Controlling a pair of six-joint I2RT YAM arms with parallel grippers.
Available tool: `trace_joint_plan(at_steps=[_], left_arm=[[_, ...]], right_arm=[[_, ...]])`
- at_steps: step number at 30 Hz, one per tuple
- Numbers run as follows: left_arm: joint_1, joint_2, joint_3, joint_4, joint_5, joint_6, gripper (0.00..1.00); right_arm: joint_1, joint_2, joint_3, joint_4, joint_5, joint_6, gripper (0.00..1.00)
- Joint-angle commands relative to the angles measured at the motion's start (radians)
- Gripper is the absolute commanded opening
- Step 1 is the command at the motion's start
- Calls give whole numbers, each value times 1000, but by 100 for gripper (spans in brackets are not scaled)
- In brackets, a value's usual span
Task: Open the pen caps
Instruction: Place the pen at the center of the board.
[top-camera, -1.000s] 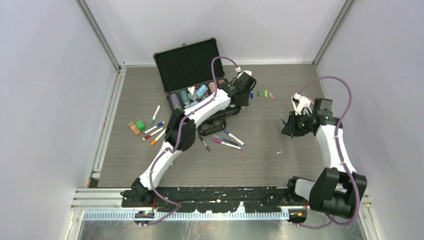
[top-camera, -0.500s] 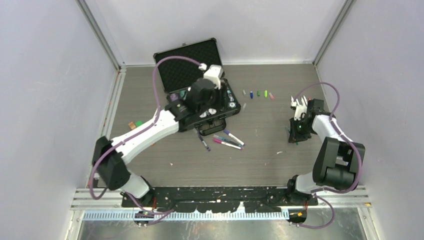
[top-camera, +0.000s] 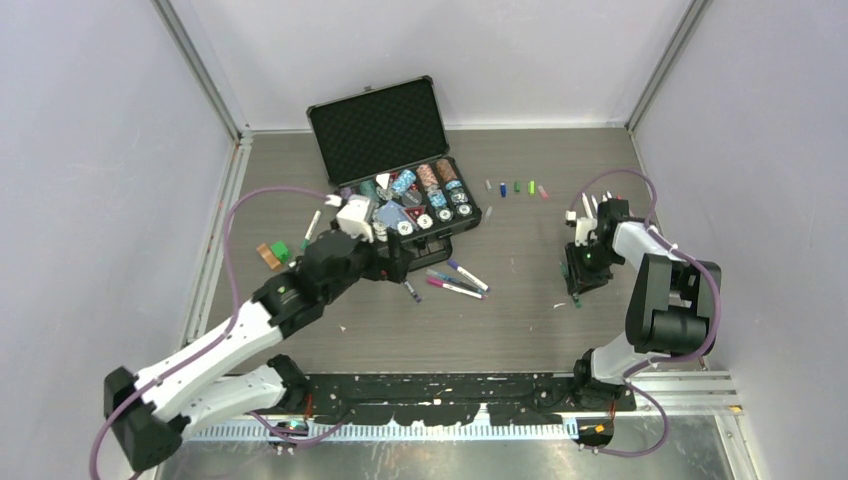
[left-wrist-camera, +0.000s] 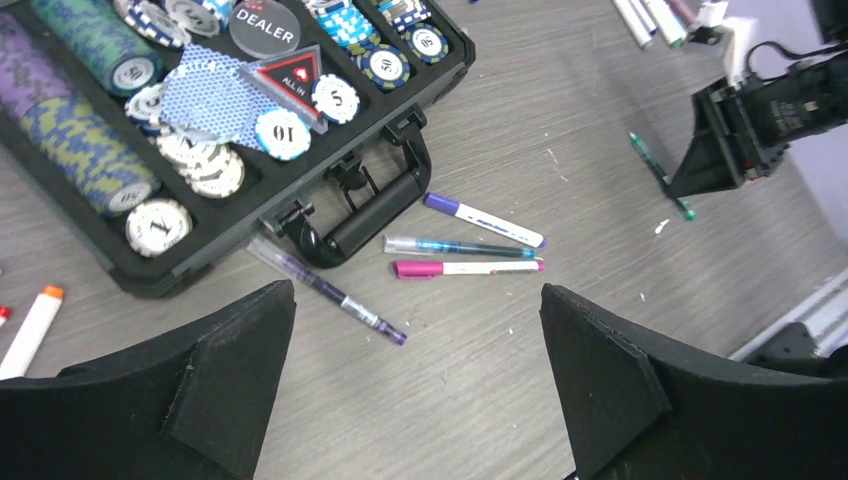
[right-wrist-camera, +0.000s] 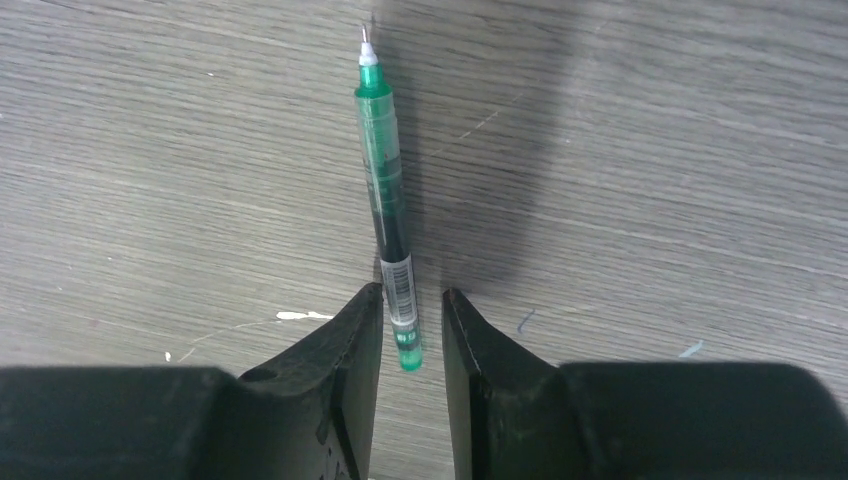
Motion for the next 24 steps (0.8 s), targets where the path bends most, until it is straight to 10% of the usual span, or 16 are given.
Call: trace_joint_plan(at_steps=[1,17,24], left_arm=[[2,-155,-111,-1,-3,-70,95],[2,-386,-388,136,143,-297,100],[2,-341,-427,221,112,-344,100]], right_arm=[[-2,-6,28,-1,37,2,34],[7,-250,111,-124,-204,-104,51],[243,-260,146,-103,-512,-158,51]])
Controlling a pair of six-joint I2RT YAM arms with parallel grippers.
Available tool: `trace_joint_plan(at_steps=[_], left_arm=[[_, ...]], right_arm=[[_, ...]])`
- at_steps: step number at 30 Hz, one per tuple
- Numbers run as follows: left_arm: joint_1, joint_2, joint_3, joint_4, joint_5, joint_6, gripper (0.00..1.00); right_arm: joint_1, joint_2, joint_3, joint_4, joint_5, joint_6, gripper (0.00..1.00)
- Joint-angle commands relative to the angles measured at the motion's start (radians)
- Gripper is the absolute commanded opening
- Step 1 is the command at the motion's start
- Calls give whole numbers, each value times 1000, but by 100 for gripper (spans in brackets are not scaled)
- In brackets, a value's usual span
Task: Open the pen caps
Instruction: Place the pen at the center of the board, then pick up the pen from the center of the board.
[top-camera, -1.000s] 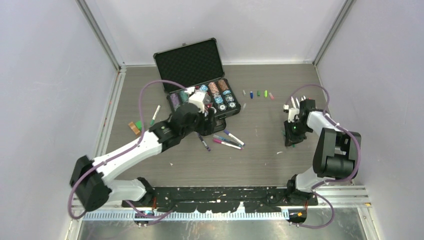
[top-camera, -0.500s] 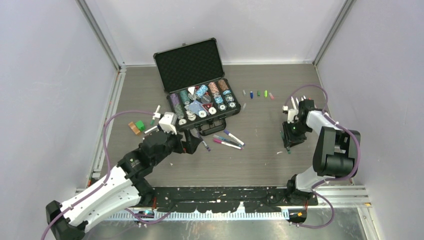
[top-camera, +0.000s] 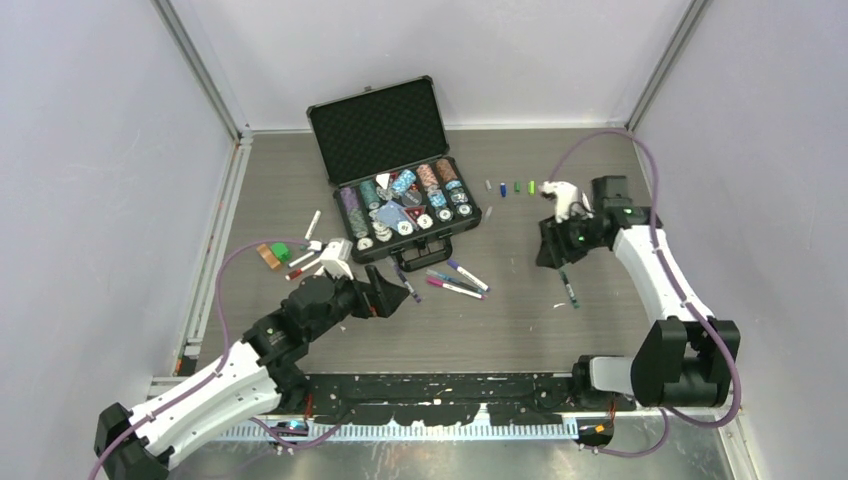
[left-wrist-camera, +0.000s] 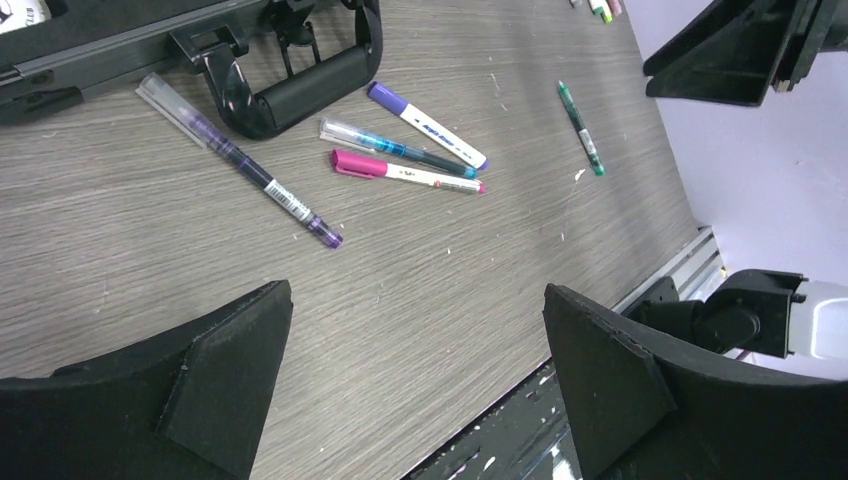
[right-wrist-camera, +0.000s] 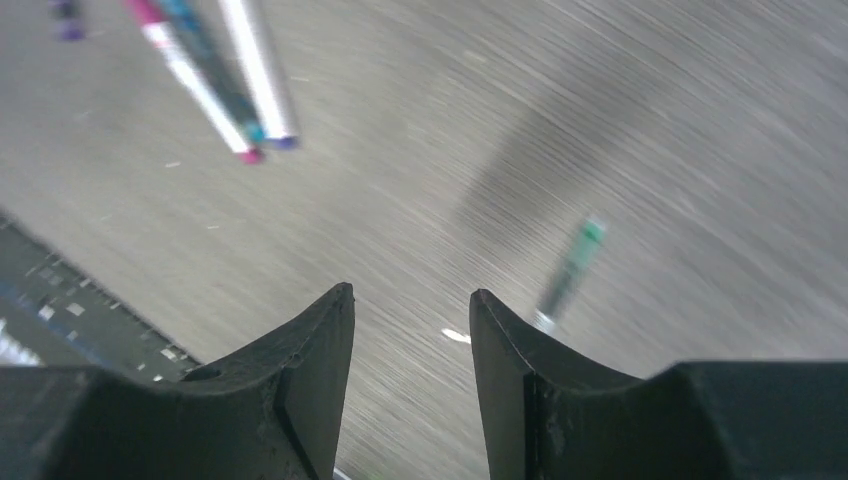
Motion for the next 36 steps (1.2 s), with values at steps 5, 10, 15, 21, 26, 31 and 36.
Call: trace_joint_plan(at_steps=[5,10,15,21,26,31,36], left_arm=[[3,74,-57,206,-8,-111,100],[3,104,-98,278,-19,-172,100],[3,125,-121,329,-34,-205,100],[3,130,-119,329,-37,-211,100],[3,122,-120,316,-38,-210,100],[3,104,-123,304,-42,-211,100],[3,72,-130,281,-48,-211,100]], right_arm=[[359,109,-16,258,-156,144,51],[540,268,50,282,74,165,49],[622,366,96,316,226,177,41],[665,441,144,321,320,184,35],[680,483,163,312,322,184,35],[697,528,182,293,348,182,35],[699,555,177,280,416,174,27]])
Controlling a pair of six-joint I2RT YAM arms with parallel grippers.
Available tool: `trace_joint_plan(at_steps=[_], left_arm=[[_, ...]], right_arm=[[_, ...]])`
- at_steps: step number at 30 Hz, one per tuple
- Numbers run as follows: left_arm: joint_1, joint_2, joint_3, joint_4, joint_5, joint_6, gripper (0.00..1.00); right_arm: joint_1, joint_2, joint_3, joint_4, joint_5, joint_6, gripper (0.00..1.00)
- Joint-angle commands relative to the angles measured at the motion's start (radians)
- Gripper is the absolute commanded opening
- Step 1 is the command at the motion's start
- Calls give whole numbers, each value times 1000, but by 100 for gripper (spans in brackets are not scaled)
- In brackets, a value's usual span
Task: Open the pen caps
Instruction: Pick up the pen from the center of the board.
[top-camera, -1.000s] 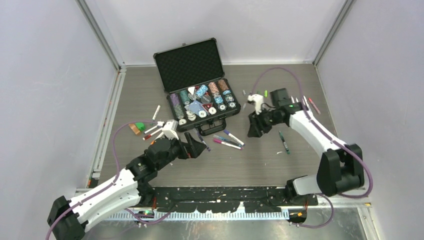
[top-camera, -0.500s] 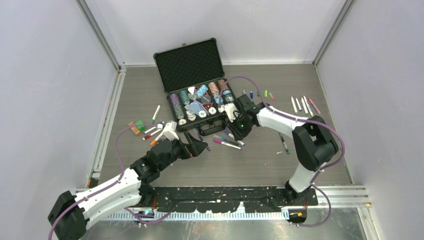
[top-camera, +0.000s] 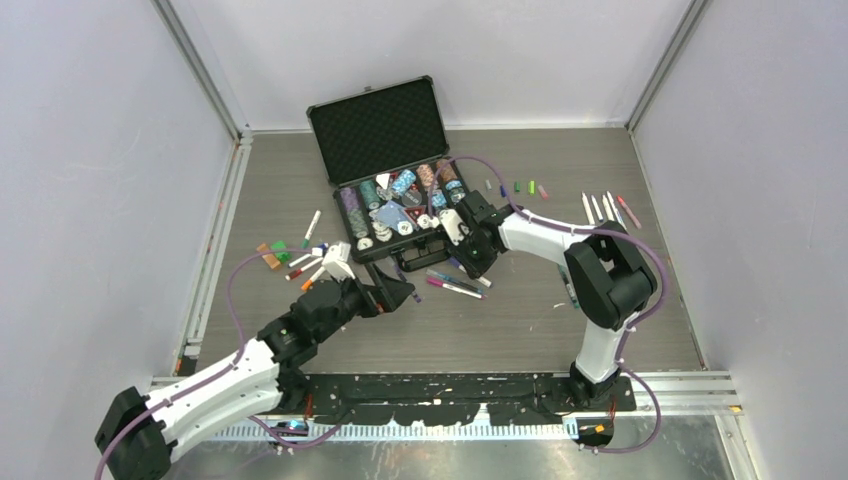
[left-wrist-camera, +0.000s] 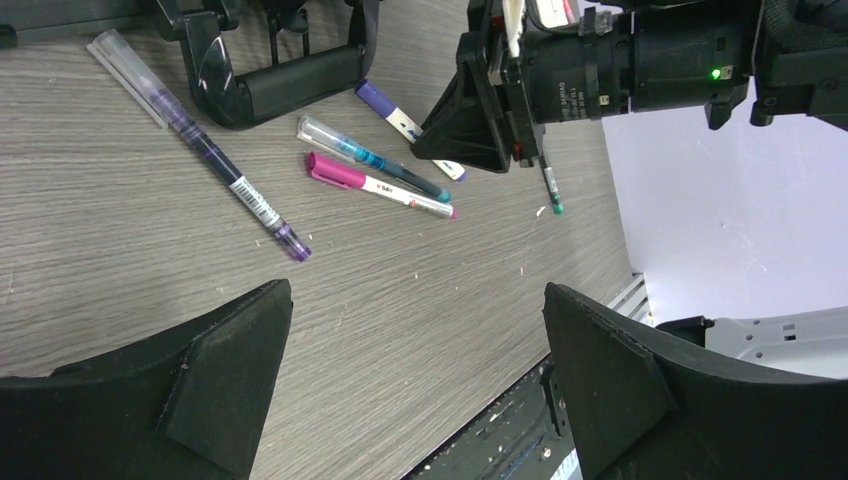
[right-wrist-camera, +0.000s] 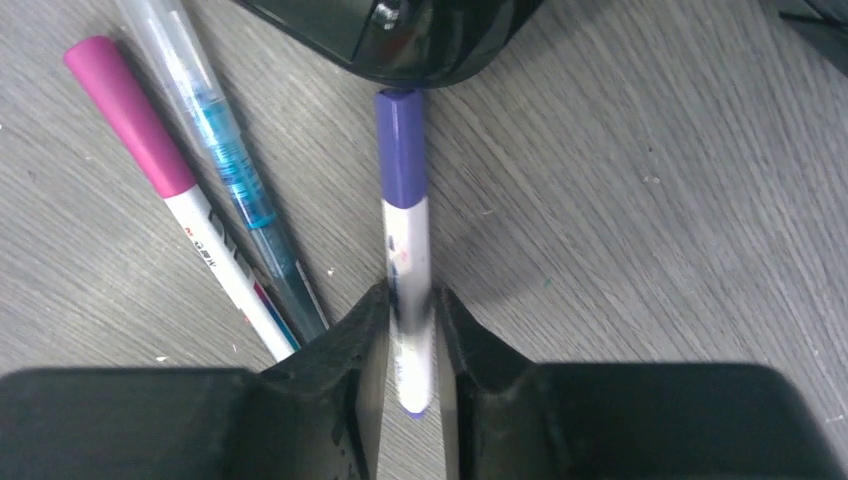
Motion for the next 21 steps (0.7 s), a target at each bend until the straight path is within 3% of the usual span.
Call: trace_joint_plan(at_steps=[1,5,8,11,15,21], left_arm=[[3,-39,-9,11,-31,-7,100],[3,-48,-9,13,-31,-15,100],[3,-28,-19,46,-29,-66,100],[3,28,-57,192,-17,-170,100],[3,169,-82,428,23,-263,100],[3,415,49,581,110,-283,93]], right_arm=[[6,26,24,-14,93,-4,23],[3,30,3,-14,178,-31,9],[-5,-8,-13,-23,157,-51,2],[-35,-93,-13,-48,64,-59,1],[-129,-221,-11,-115,-257,-73,0],[-198,-265,-11,-188,-732,-91,1]])
